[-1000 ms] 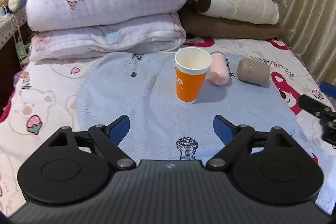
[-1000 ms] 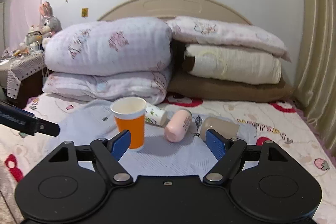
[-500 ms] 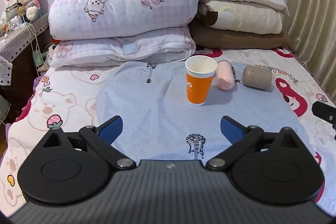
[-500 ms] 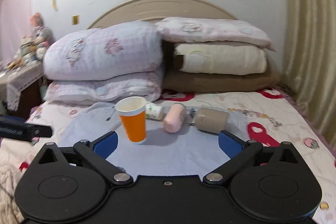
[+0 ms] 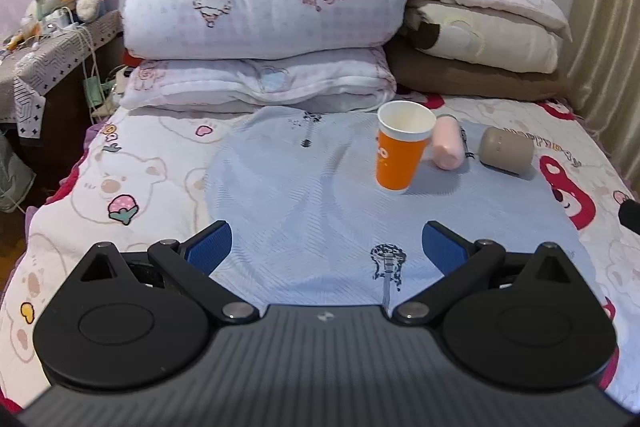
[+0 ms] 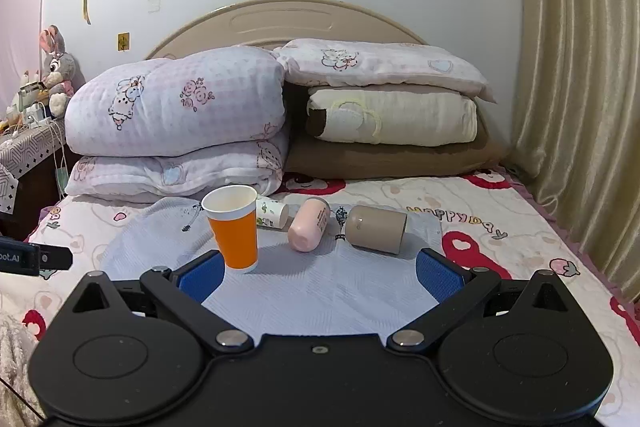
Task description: Flip cup upright
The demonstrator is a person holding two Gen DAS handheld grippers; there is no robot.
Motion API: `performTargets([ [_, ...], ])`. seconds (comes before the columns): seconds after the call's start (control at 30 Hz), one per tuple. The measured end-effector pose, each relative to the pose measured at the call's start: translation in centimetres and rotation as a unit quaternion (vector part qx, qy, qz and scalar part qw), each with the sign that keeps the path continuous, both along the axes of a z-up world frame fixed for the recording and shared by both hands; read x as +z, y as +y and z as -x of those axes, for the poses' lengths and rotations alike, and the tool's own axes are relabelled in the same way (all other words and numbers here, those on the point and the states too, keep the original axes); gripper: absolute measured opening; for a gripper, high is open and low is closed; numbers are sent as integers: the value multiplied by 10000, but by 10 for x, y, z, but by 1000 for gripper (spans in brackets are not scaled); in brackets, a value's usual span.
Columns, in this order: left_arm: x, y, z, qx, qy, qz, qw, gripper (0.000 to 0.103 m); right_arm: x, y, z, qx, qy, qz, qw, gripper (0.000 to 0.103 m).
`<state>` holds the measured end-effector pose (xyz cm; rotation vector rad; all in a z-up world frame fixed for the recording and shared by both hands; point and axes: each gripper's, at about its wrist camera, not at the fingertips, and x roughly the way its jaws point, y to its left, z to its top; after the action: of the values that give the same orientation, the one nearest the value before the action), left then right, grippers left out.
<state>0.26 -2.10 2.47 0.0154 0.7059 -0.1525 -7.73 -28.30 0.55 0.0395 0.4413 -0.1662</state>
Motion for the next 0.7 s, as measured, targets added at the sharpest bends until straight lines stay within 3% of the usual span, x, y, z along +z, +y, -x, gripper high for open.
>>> performTargets([
  [0.7, -7, -2, 4, 102, 154, -56, 9998, 103, -5, -6, -1, -326, 199, -46, 9993, 103],
])
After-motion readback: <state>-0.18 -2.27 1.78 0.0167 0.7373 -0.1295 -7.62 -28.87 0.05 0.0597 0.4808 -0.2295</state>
